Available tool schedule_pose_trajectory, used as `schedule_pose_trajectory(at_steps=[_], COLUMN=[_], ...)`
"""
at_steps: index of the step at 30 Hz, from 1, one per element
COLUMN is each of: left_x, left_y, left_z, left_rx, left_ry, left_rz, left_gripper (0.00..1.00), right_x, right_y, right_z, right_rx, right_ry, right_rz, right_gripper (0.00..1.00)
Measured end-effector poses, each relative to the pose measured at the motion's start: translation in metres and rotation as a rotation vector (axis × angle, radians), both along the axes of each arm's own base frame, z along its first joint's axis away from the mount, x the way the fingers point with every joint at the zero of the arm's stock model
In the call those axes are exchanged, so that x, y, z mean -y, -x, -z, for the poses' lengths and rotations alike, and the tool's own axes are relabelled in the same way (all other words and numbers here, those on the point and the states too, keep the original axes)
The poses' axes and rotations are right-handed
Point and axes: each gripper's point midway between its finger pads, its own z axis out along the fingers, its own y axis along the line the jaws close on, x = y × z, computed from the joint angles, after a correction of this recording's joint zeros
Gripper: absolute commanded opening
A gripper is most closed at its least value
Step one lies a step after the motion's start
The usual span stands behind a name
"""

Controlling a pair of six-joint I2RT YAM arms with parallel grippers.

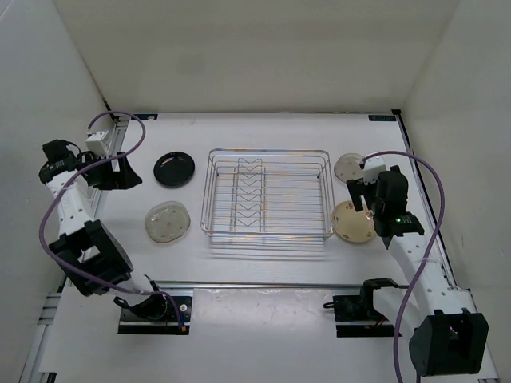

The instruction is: Load the plates into the dish rack

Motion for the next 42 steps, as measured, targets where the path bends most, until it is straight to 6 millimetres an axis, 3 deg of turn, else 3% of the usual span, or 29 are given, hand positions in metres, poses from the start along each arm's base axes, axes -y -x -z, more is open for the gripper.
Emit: schedule_pose_trajectory(at_steps=[3,7,15,20,34,42], left_x=[-0.003,-0.003,0.017,0.014,-0.011,-0.002], left_y=[-0.016,-0.041,-0.076,-0.091,-0.14,-0.148], left_z=[0.018,0.025,0.003,0.003,0.068,0.102], left_rx=[-0.047,-0.065,-0.003,0.005,-0.109,-0.168], left_ry=[0.048,0.074,0.027,0.02,0.062,0.122], left_rz=[-0.012,-0.009,0.037,0.038,0.002,0.029], left_gripper=[1.0,1.0,1.0,1.0,1.0,0.96], right_x=[0.0,0.0,0.008,0.016,0.016,0.014], right_y=[-0.001,-0.01,-0.025,-0.037,-0.043,-0.041], right_z=[-0.002,-0.008,-0.018,-0.018,-0.011,-0.016], right_rx=[0.001,-0.005,-0.008,-0.025,-0.048,-0.037], right_ry=[0.0,0.012,0.03,0.012,-0.075,-0.098], right_rz=[0.0,-0.004,0.005,0.025,0.026,0.016], right_gripper=[1.0,1.0,1.0,1.0,1.0,1.0])
